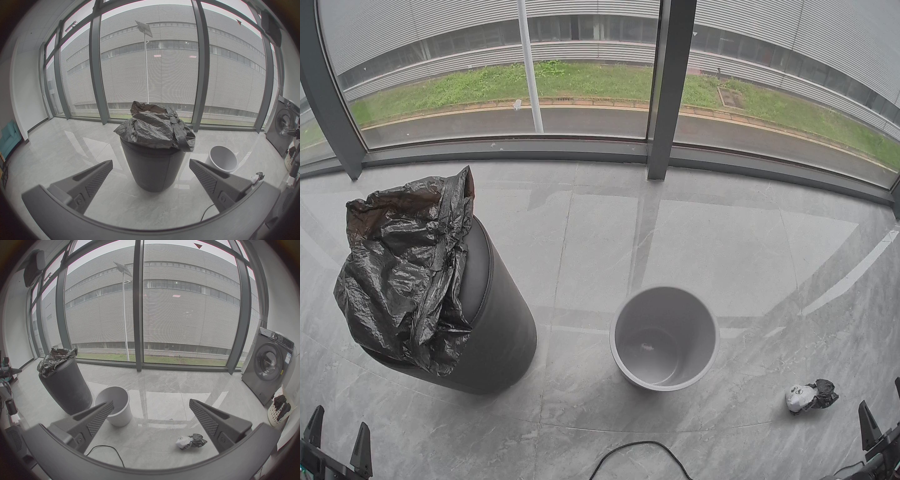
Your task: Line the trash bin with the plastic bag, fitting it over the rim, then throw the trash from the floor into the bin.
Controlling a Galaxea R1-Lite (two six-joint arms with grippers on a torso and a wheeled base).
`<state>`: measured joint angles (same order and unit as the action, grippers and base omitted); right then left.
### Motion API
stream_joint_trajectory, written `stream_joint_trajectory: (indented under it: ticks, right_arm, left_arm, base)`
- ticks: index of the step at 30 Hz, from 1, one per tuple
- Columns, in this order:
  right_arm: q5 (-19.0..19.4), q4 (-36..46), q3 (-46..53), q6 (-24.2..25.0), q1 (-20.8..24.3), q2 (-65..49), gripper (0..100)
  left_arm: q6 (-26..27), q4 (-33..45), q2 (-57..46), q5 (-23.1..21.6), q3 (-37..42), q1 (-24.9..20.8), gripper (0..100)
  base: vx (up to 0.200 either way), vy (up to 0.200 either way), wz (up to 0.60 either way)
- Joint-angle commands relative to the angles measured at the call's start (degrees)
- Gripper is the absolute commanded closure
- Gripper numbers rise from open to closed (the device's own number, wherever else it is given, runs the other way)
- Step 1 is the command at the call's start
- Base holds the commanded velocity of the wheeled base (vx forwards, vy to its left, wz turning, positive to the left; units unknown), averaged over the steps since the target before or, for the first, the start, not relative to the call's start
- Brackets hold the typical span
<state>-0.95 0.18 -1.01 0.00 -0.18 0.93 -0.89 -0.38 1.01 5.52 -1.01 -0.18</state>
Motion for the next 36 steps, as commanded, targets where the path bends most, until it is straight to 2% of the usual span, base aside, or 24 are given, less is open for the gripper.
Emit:
stream_joint_trajectory:
  ticks: [1, 19, 23, 25, 29, 32, 35, 36]
  right_arm:
    - [0.0, 0.0, 0.9, 0.1, 0.0, -0.6, 0]
    - [-0.1, 0.0, 0.9, 0.3, 0.0, -0.7, 0]
    - [-0.1, 0.0, 0.9, 0.5, 0.0, -0.7, 0]
    - [-0.1, -0.1, 0.9, 0.6, 0.0, -0.7, 0]
    - [-0.1, 0.0, 0.9, 0.5, 0.0, -0.7, 0]
    - [-0.1, 0.0, 0.9, 0.5, 0.0, -0.6, 0]
    - [-0.1, 0.0, 0.9, 0.5, 0.0, -0.3, 0]
    - [-0.1, 0.0, 0.9, 0.5, 0.0, -0.4, 0]
  left_arm:
    - [0.0, 0.0, -1.0, -0.1, 1.0, 0.0, 0]
    - [0.4, 0.0, -1.0, -0.7, 1.0, 0.0, 0]
    - [3.0, -2.1, -1.0, -5.6, -0.1, -0.1, 0]
    - [4.8, -3.7, 1.5, -8.5, -5.9, -0.7, 0]
    - [3.4, -2.7, 11.9, -15.0, -15.2, -3.9, 0]
    - [2.4, -2.3, 18.0, -19.3, -14.5, -6.7, 0]
    - [-3.0, -1.8, 28.4, -22.3, -14.4, -9.5, 0]
    - [-3.3, -1.8, 29.8, -22.6, -14.8, -9.7, 0]
  base:
    - [0.200, 0.000, 0.00]
    - [0.000, 0.000, 0.00]
    - [0.000, 0.000, 0.00]
    - [0.000, 0.000, 0.00]
    - [0.000, 0.000, 0.00]
    - [0.000, 0.000, 0.00]
    - [0.000, 0.000, 0.00]
    - [0.000, 0.000, 0.00]
